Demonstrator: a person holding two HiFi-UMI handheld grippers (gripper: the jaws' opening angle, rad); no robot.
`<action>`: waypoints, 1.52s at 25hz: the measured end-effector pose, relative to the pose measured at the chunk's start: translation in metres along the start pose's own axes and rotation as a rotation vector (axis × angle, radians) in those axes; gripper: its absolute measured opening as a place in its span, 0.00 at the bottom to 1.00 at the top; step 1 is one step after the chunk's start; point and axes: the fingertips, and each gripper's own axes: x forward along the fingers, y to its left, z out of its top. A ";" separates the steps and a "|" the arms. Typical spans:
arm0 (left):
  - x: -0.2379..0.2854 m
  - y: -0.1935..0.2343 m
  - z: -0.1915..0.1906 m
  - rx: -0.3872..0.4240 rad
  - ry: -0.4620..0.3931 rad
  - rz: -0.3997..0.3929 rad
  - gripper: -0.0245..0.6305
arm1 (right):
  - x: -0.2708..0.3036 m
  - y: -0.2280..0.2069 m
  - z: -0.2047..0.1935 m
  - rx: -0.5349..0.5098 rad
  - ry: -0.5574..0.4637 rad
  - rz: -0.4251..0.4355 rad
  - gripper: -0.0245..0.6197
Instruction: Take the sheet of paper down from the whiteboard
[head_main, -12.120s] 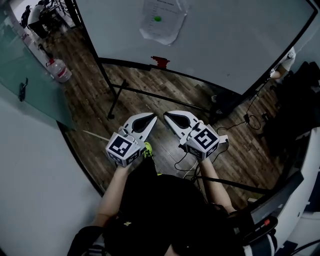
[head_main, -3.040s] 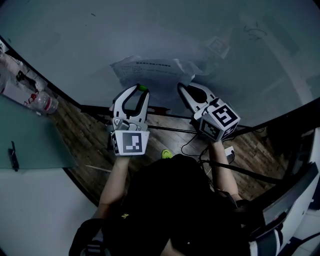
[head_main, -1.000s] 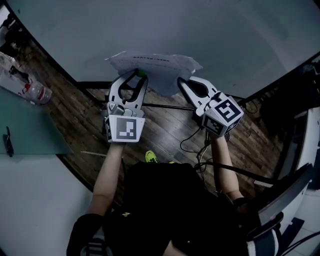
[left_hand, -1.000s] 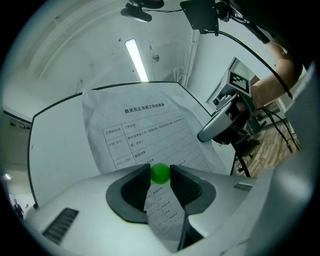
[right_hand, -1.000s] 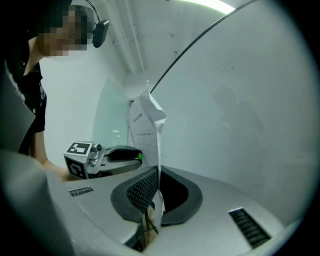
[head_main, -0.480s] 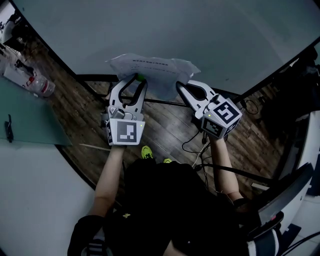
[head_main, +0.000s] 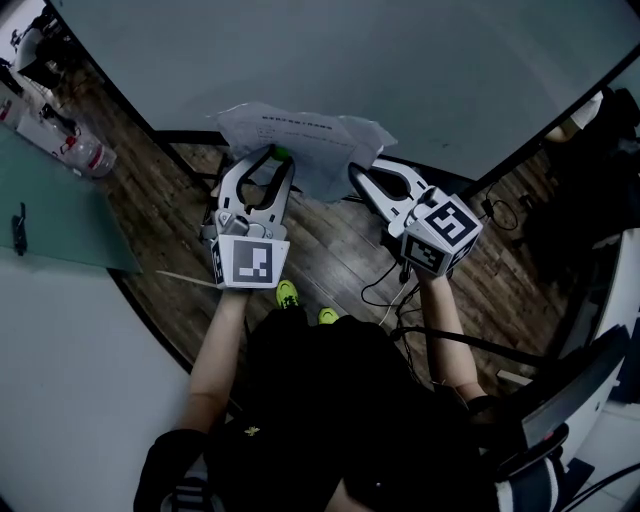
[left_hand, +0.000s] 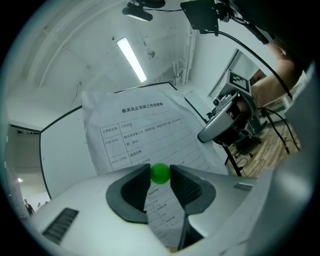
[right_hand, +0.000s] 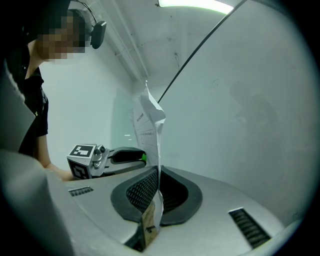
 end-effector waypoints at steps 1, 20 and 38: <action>-0.002 -0.001 0.001 0.000 0.003 0.004 0.26 | -0.001 0.001 0.000 0.005 -0.002 0.007 0.08; -0.048 -0.045 0.007 -0.020 0.073 0.051 0.26 | -0.040 0.036 -0.019 0.080 -0.007 0.096 0.08; -0.062 -0.056 0.014 0.004 0.061 0.045 0.26 | -0.055 0.046 -0.033 0.026 0.013 0.080 0.07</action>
